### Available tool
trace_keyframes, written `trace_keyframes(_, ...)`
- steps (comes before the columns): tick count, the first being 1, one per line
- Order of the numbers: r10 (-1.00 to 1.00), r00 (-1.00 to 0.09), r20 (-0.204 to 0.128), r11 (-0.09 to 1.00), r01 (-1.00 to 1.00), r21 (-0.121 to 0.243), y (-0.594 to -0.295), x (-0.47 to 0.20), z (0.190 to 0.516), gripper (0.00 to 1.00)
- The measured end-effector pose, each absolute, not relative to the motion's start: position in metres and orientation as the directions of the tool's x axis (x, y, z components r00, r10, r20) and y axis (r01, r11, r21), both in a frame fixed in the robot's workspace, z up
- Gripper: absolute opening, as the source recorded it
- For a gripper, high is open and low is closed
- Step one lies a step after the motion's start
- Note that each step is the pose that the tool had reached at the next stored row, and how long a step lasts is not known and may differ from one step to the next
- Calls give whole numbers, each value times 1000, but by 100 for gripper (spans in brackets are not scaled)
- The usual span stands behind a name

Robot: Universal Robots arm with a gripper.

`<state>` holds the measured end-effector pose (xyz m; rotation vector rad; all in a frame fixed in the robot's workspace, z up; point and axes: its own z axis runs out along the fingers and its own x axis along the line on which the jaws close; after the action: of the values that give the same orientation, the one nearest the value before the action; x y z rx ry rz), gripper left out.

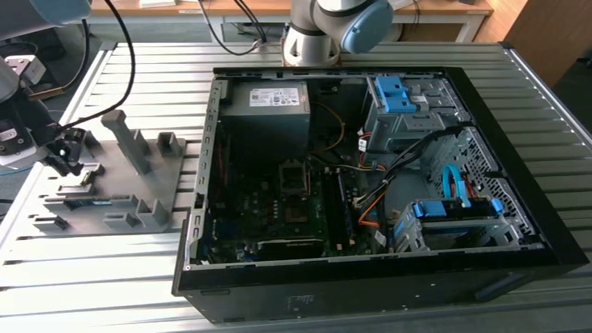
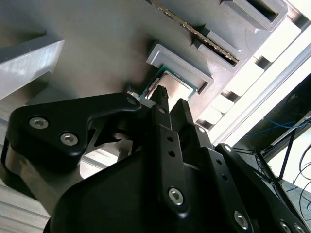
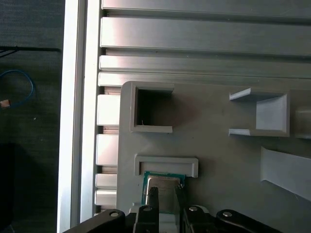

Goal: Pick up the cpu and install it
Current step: 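Pick up the cpu and move it towards the insertion slot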

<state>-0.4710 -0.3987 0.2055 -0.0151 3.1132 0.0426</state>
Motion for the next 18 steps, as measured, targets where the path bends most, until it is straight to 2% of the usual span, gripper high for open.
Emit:
trace_keyframes(3, -9, -1000, -28, 1000, -10, 27, -399, -471, 206, 35)
trace_keyframes(4, -9, -1000, -28, 1000, -10, 27, -399, -471, 206, 35)
trace_keyframes(6, -9, -1000, -28, 1000, -10, 27, -399, -471, 206, 47)
trace_keyframes(7, -9, -1000, -28, 1000, -10, 27, -399, -471, 206, 47)
trace_keyframes(8, -9, -1000, -28, 1000, -10, 27, -399, -471, 206, 53)
trace_keyframes(18, -9, -1000, -28, 1000, -10, 27, -399, -471, 204, 53)
